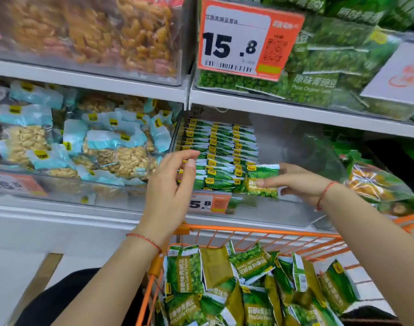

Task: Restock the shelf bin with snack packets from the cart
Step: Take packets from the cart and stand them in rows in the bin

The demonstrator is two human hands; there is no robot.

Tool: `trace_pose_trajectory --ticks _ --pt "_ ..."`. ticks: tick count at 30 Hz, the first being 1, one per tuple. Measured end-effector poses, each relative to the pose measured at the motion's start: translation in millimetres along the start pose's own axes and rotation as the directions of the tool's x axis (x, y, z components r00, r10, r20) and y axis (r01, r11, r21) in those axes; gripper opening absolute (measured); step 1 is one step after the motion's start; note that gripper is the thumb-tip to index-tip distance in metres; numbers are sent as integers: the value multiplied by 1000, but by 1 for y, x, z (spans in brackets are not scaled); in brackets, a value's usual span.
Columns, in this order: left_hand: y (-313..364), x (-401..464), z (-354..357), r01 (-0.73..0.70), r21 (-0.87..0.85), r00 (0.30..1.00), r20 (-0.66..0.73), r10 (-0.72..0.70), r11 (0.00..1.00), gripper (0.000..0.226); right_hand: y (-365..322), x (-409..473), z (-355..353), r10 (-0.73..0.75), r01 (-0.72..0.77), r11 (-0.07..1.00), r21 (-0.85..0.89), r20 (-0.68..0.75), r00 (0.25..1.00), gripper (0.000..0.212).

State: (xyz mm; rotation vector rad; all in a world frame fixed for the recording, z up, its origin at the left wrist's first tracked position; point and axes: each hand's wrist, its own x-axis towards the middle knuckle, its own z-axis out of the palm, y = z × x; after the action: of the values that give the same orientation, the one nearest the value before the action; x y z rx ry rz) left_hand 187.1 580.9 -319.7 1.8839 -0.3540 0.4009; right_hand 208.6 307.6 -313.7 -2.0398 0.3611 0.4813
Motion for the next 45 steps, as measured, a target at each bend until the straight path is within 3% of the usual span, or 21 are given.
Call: trace_pose_trajectory --ticks 3,6,9,11,14,16,23,28,33,36,41,45 --pt "-2 3 -1 7 9 1000 6 -7 1000 25 1 7 4 -13 23 994 -109 96 995 77" --pt "-2 4 -3 -5 40 1000 9 5 999 26 6 13 2 -87 102 959 -263 70 994 68" --pt "-4 3 -4 -36 84 999 6 36 996 27 10 17 -2 -236 220 819 -529 39 971 55" --pt "-6 2 -4 -56 103 998 14 55 993 27 2 13 0 -224 234 764 -601 93 970 52" --pt "-5 2 -3 -88 130 996 31 85 988 27 -21 3 1 -24 132 836 -533 205 978 51" --pt "-6 2 -3 -98 140 995 36 94 985 27 -31 0 0 22 97 858 -504 224 974 47" --pt "-6 2 -1 -112 156 993 55 105 981 28 -21 8 8 -38 108 837 -536 140 989 48" --pt "-3 2 7 -135 156 989 85 123 978 26 -20 8 15 -120 183 751 -635 142 983 41" --pt "-7 2 5 -167 182 983 101 151 969 28 -13 4 4 -66 117 906 -407 139 988 22" --pt "-13 2 1 -151 190 987 86 137 970 30 -13 1 5 -103 172 873 -457 171 980 10" --pt "-13 3 2 -175 191 983 91 160 966 30 -14 -9 8 -42 136 885 -444 215 976 18" --pt "-13 2 4 -199 205 978 109 179 958 30 -11 -15 3 -90 120 896 -427 90 992 29"
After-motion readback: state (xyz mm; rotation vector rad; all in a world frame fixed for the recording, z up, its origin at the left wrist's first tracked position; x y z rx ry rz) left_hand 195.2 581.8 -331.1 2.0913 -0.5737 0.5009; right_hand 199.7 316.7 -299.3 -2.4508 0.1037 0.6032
